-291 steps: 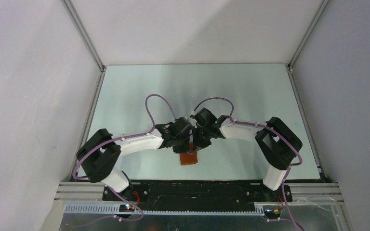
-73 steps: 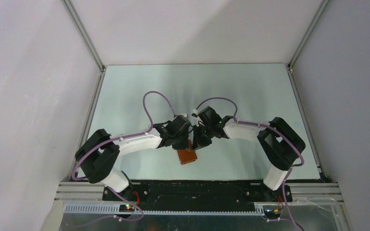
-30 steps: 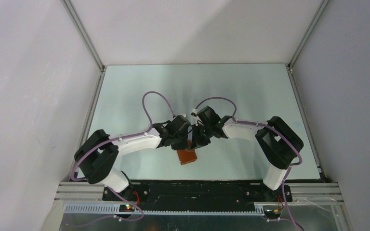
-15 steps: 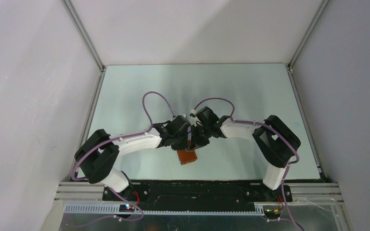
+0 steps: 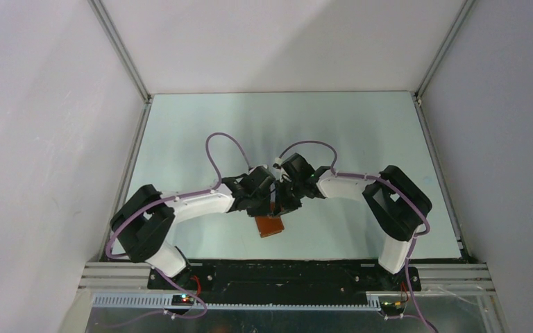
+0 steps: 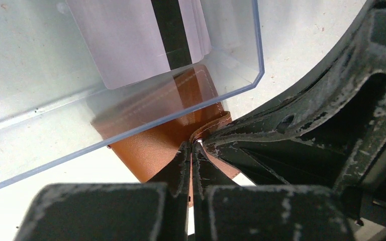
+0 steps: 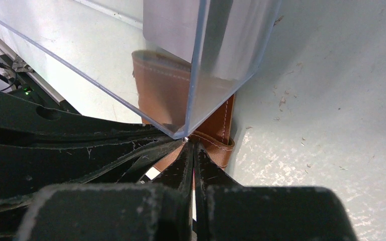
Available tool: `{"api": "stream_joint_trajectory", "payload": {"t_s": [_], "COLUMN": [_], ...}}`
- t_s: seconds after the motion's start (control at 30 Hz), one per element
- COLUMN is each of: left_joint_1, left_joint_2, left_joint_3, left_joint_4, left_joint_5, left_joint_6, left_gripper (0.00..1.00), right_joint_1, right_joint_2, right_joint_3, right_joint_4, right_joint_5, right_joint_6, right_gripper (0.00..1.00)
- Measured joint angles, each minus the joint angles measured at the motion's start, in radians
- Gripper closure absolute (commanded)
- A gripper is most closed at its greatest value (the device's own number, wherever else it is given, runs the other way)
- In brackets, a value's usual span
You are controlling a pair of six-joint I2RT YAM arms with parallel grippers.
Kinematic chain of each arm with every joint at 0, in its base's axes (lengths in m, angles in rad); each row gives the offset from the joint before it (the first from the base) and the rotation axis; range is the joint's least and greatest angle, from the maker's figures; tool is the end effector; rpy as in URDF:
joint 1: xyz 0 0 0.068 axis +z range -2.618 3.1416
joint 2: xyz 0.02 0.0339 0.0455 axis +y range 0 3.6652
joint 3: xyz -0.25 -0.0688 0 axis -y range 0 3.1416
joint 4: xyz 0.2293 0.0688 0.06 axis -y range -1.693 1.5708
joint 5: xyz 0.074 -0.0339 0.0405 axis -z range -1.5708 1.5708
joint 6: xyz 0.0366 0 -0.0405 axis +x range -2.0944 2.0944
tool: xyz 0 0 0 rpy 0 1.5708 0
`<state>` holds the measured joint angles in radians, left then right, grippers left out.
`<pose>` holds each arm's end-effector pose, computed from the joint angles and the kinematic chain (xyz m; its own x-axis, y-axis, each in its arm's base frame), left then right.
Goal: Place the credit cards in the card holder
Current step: Close the card holder at the center of the board.
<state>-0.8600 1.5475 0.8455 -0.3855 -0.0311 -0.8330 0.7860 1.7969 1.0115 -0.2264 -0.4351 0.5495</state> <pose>0.1831 -0.2110 0.1633 -0.9421 -0.0393 -0.3330 0.0757 0.9426 -0.3253 0.2276 0.2497 0.1465 -0.9285 -0.2595 -0.2656 -0.3690 0.7249 0.5817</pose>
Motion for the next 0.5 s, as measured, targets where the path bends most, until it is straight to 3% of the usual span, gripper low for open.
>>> {"api": "stream_joint_trajectory", "payload": {"t_s": [0.5], "left_joint_1": [0.001], "left_joint_2": [0.040], "left_joint_3": [0.035], "left_joint_4": [-0.034], "left_joint_5": [0.009], "left_joint_6": [-0.043], "left_gripper": [1.00], "right_joint_1": [0.017], "right_joint_2": [0.032], "right_joint_3": [0.052], "right_joint_4": [-0.069], "right_joint_5": [0.031], "right_joint_6": [-0.025], "right_gripper": [1.00]}}
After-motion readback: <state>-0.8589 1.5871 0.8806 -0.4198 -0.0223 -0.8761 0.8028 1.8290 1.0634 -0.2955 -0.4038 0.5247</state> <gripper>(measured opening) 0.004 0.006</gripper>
